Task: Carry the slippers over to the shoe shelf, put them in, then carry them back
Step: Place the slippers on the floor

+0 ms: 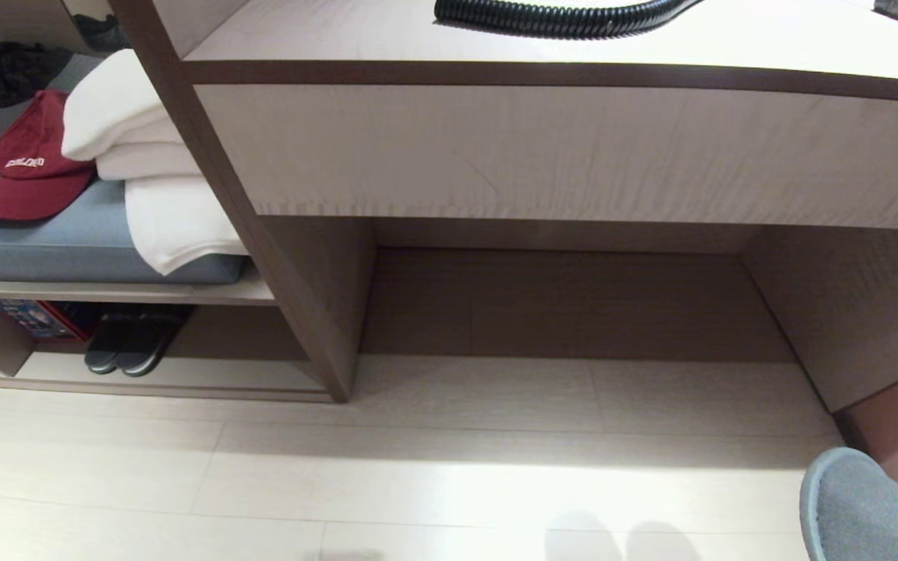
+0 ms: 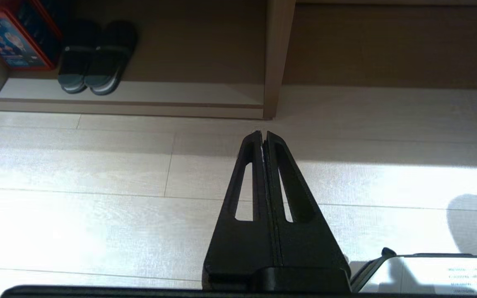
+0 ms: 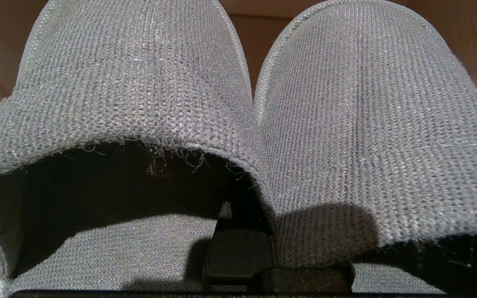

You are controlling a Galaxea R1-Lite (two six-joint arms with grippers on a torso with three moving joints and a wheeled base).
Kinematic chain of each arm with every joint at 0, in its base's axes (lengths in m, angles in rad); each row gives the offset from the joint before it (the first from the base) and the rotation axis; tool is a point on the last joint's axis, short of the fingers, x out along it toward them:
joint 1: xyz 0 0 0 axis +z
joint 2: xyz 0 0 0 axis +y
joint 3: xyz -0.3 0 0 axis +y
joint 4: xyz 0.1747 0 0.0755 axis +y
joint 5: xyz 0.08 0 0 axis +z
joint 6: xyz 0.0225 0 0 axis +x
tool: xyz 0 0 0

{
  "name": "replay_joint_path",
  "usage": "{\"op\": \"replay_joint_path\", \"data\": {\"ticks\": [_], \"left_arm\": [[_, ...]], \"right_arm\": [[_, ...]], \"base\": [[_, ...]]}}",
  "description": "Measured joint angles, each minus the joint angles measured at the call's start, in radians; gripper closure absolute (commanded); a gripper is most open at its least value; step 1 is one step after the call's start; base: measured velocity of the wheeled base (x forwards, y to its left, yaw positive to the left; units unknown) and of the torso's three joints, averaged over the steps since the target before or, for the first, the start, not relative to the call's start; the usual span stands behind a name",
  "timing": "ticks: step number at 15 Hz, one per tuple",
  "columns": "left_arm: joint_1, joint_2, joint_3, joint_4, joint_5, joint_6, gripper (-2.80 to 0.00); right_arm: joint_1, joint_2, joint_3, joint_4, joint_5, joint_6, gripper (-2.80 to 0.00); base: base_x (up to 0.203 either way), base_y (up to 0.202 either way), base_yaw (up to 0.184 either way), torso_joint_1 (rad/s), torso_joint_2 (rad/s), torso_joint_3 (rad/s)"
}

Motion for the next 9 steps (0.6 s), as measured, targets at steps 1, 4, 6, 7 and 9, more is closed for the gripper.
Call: {"op": "replay_joint_path", "data": {"ticks": [1,4,6,7,9], "left_arm": [[0.000,0.000,0.000,0.000,0.000,0.000,0.00],[0.000,0.000,0.000,0.000,0.000,0.000,0.00],[0.000,0.000,0.000,0.000,0.000,0.000,0.00],[0.000,0.000,0.000,0.000,0.000,0.000,0.00],[0.000,0.000,0.000,0.000,0.000,0.000,0.00]], "right_arm": [[0.000,0.000,0.000,0.000,0.000,0.000,0.00],[0.000,0.000,0.000,0.000,0.000,0.001,0.00],[0.000,0.000,0.000,0.000,0.000,0.002,0.00],[0.000,0.000,0.000,0.000,0.000,0.001,0.00],[0.000,0.000,0.000,0.000,0.000,0.001,0.00]], "base": [[0.000,0.000,0.000,0.003,0.01,-0.194],[0.000,0.000,0.000,0.003,0.00,-0.197],[0.000,0.000,0.000,-0.002,0.00,-0.199],[0.000,0.000,0.000,0.004,0.00,-0.198],[0.000,0.000,0.000,0.003,0.01,-0.193]]}}
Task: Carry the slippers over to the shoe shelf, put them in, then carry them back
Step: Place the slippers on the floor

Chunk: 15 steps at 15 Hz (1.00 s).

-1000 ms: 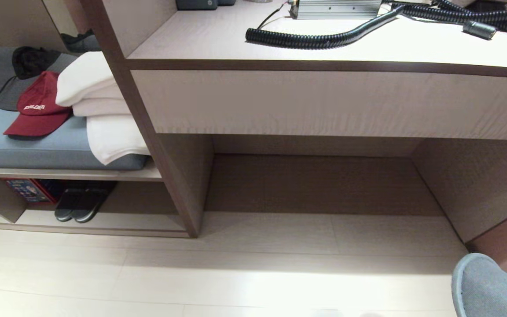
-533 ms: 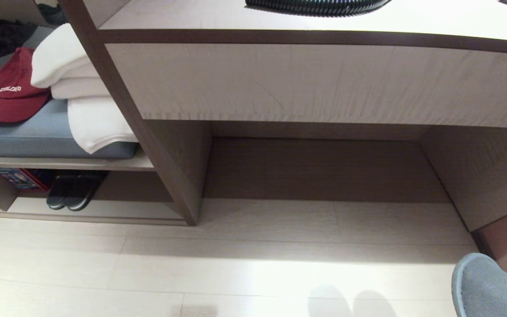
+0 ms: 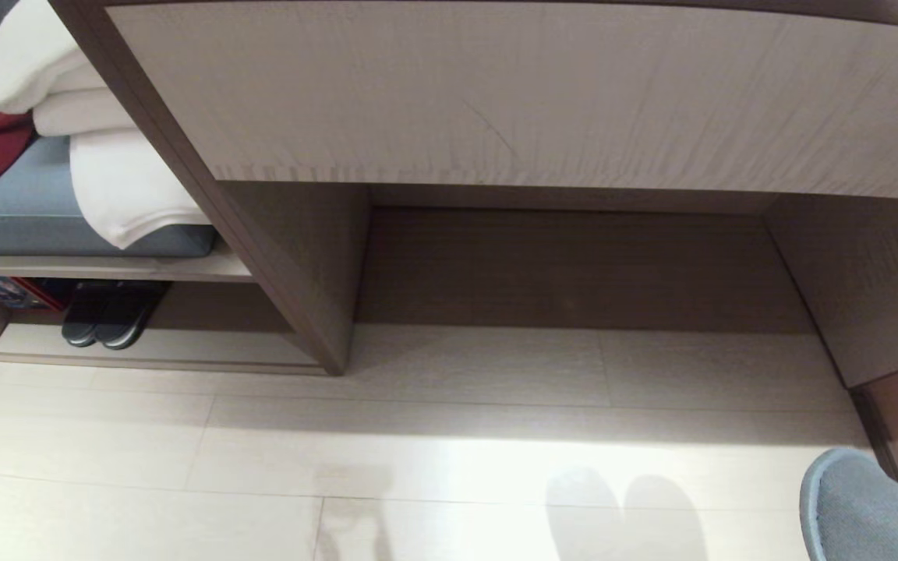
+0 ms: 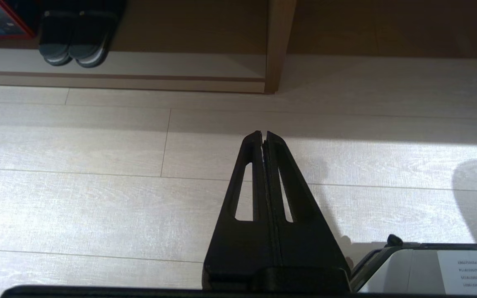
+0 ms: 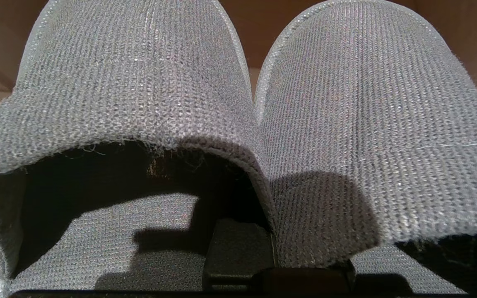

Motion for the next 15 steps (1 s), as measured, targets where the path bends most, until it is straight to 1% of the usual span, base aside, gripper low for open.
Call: {"op": "replay_joint_path", "data": {"ticks": [15], "left_arm": [[0.000,0.000,0.000,0.000,0.000,0.000,0.00]], "right_arm": [[0.000,0.000,0.000,0.000,0.000,0.000,0.00]], "base": [[0.000,0.000,0.000,0.002,0.00,-0.199]]}}
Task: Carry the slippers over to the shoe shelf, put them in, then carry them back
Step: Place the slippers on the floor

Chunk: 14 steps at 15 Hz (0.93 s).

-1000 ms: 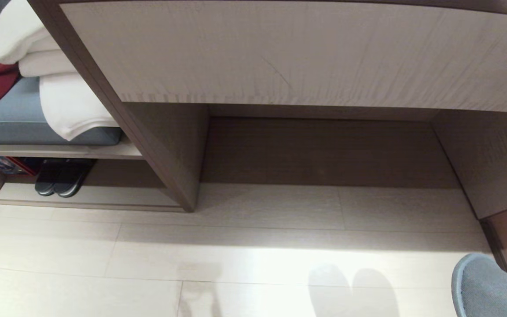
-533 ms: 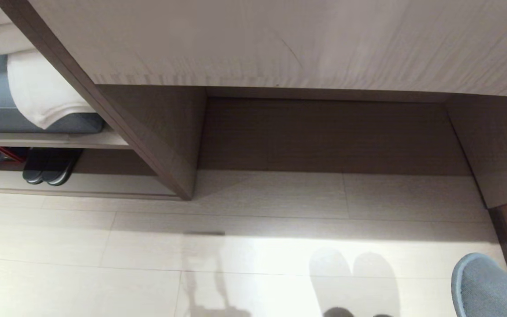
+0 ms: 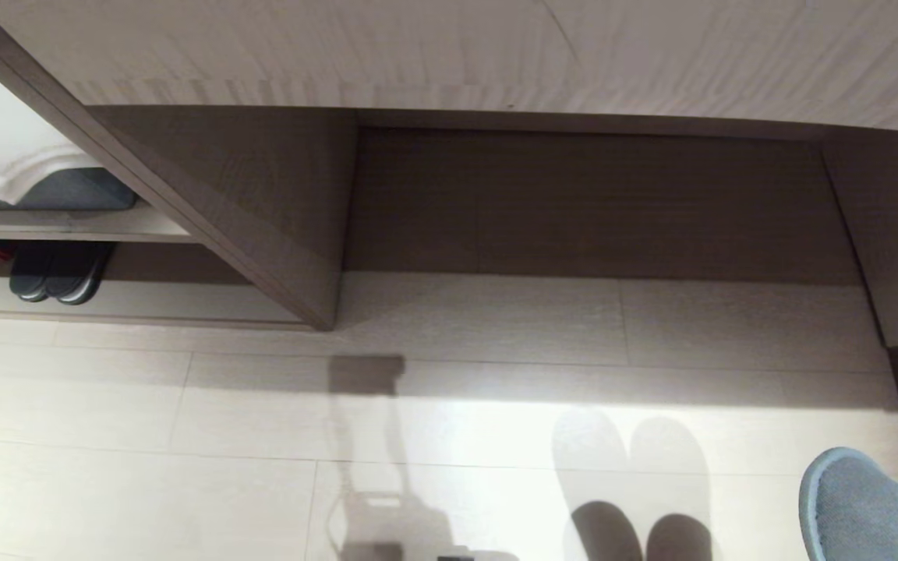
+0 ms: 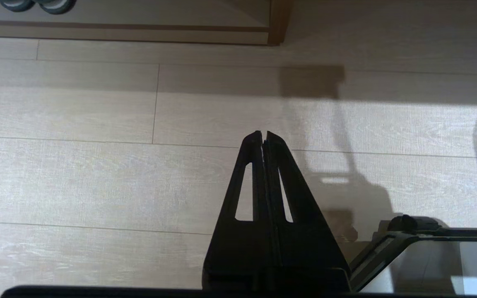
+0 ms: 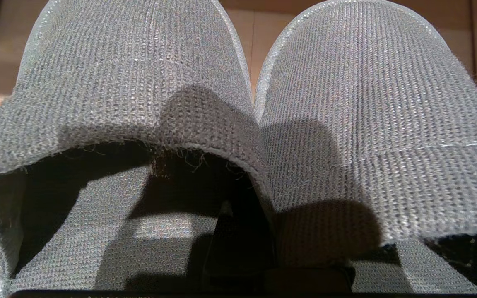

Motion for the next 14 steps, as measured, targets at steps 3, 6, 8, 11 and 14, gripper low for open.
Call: {"op": "replay_joint_path", "data": {"ticks": [3,6,8,11,14], "left_arm": [[0.000,0.000,0.000,0.000,0.000,0.000,0.00],[0.000,0.000,0.000,0.000,0.000,0.000,0.00],[0.000,0.000,0.000,0.000,0.000,0.000,0.00],[0.000,0.000,0.000,0.000,0.000,0.000,0.00],[0.000,0.000,0.000,0.000,0.000,0.000,0.00]], "right_arm": [[0.000,0.000,0.000,0.000,0.000,0.000,0.00],[0.000,0.000,0.000,0.000,0.001,0.000,0.00],[0.000,0.000,0.000,0.000,0.000,0.000,0.00],[0.000,0.000,0.000,0.000,0.001,0.000,0.00],[0.000,0.000,0.000,0.000,0.001,0.000,0.00]], "base": [[0.000,0.000,0.000,0.003,0.00,-0.196],[0.000,0.000,0.000,0.002,0.00,-0.199],[0.000,0.000,0.000,0.004,0.00,-0.200],[0.000,0.000,0.000,0.001,0.00,-0.194],[0.000,0.000,0.000,0.002,0.00,-0.198]]}}
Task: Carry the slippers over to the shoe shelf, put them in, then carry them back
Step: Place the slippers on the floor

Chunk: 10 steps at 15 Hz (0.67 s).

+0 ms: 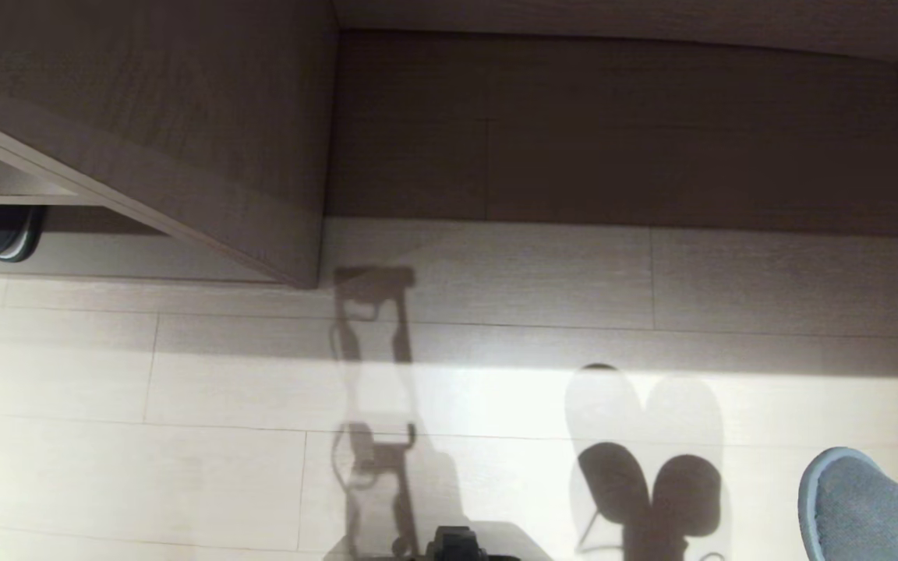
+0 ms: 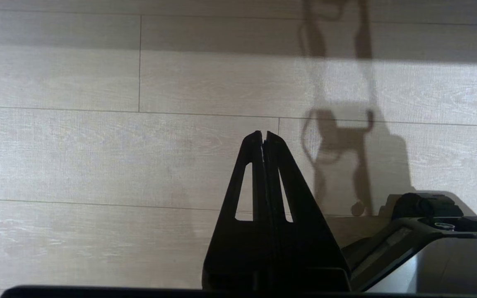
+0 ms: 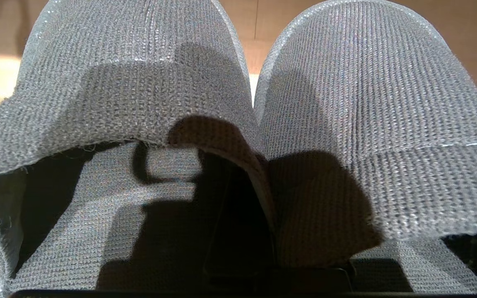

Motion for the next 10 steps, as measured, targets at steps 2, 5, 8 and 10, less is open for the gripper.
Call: {"op": "replay_joint_path", "data": {"ticks": [2,5,8,10], "left_arm": [[0.000,0.000,0.000,0.000,0.000,0.000,0.00],[0.000,0.000,0.000,0.000,0.000,0.000,0.00],[0.000,0.000,0.000,0.000,0.000,0.000,0.00],[0.000,0.000,0.000,0.000,0.000,0.000,0.00]], "right_arm": [[0.000,0.000,0.000,0.000,0.000,0.000,0.00],[0.000,0.000,0.000,0.000,0.000,0.000,0.00],[0.000,0.000,0.000,0.000,0.000,0.000,0.00],[0.000,0.000,0.000,0.000,0.000,0.000,0.00]], "base": [[0.000,0.000,0.000,0.005,0.00,-0.201],[0.000,0.000,0.000,0.003,0.00,-0.200],[0.000,0.000,0.000,0.003,0.00,-0.199],[0.000,0.000,0.000,0.002,0.00,-0.197]]}}
